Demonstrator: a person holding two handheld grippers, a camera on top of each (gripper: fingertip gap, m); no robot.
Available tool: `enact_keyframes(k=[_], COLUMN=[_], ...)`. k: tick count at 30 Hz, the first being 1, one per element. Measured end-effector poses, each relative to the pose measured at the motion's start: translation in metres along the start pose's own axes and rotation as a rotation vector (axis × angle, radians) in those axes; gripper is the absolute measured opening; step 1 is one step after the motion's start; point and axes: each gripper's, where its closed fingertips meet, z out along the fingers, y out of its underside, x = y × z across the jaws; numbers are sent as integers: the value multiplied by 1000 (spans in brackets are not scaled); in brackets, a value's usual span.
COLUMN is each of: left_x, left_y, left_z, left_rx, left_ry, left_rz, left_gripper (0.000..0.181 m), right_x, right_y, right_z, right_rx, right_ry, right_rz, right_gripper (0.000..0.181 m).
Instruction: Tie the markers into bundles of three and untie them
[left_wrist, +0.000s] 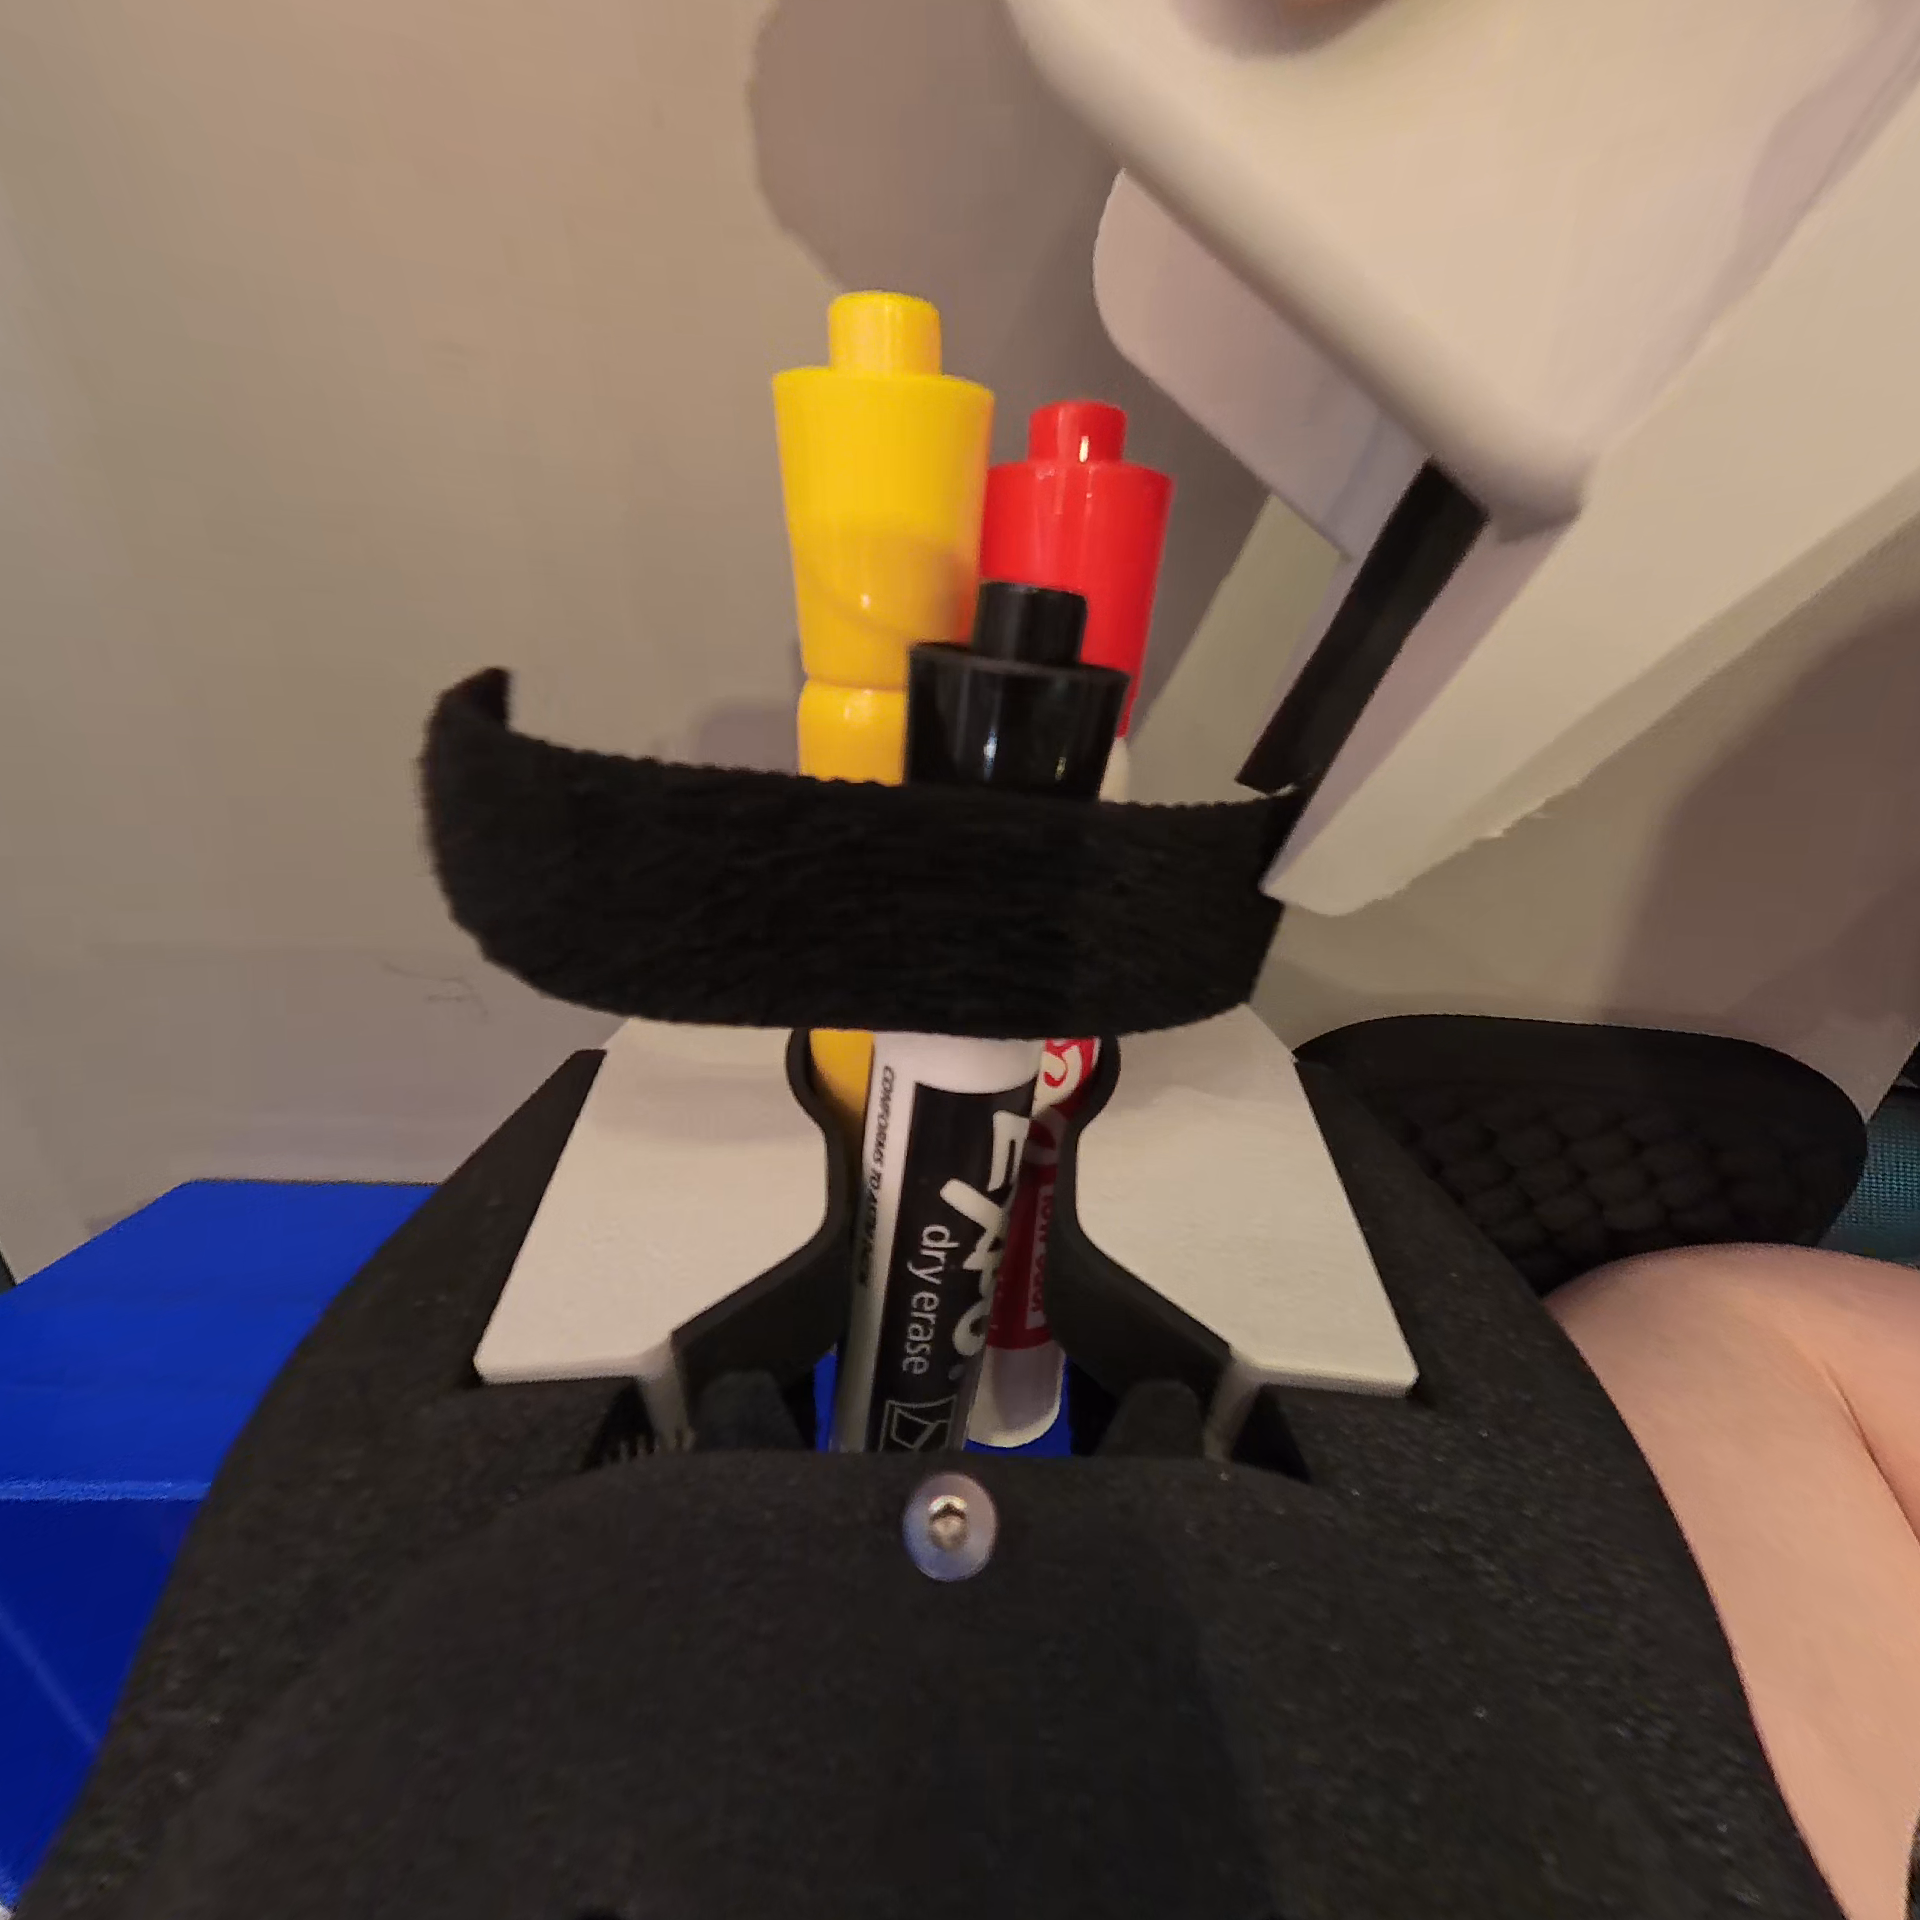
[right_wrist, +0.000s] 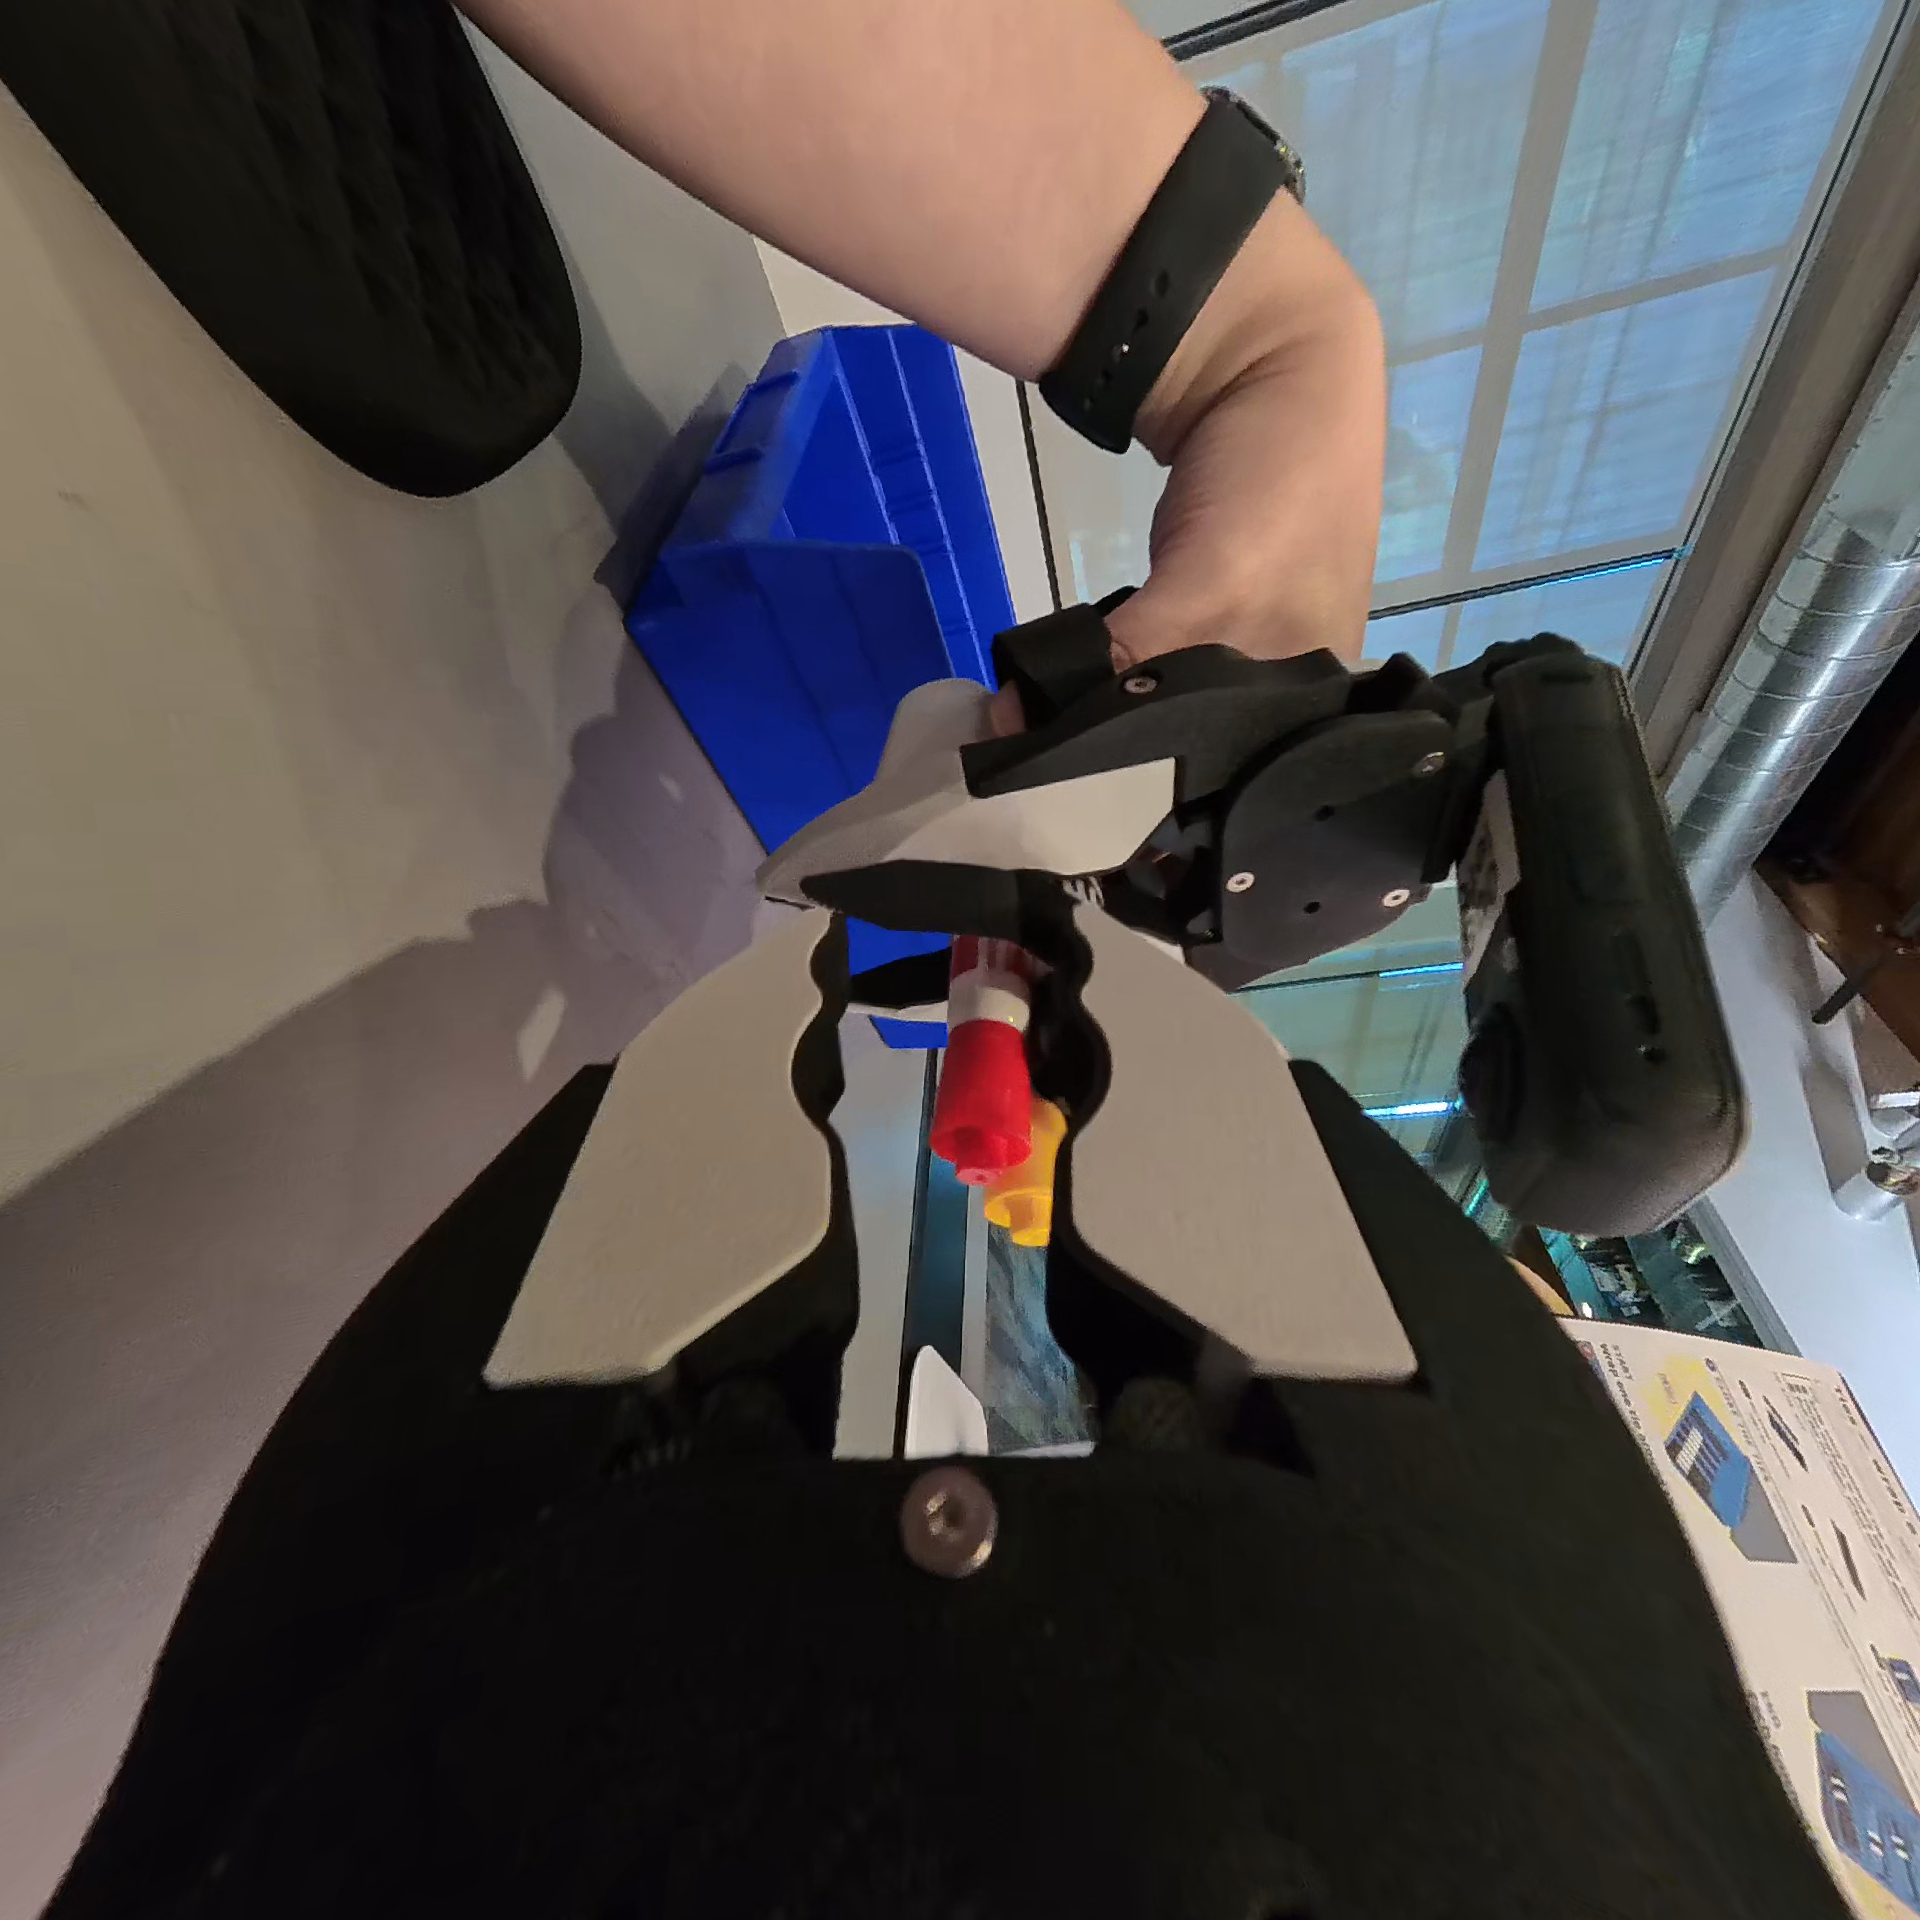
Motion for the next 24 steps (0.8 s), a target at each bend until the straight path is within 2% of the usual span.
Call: enact_keyframes(k=[14, 19, 24], left_x=[0, 0, -1], left_y=[1, 1, 1], left_z=[-2, -1, -1], left_rx=[3, 0, -3], left_ry=[-2, -3, -7], left_rz=[-5, -5, -9], left_gripper=[42, 42, 42], right_x=[-3, -5, 2], right_y=[3, 1, 2], right_z=[2, 2, 4], right_rx=[-18, -5, -6], right_ry=[-33, -68, -91], right_rz=[21, 83, 237], right_gripper=[48, 48, 45])
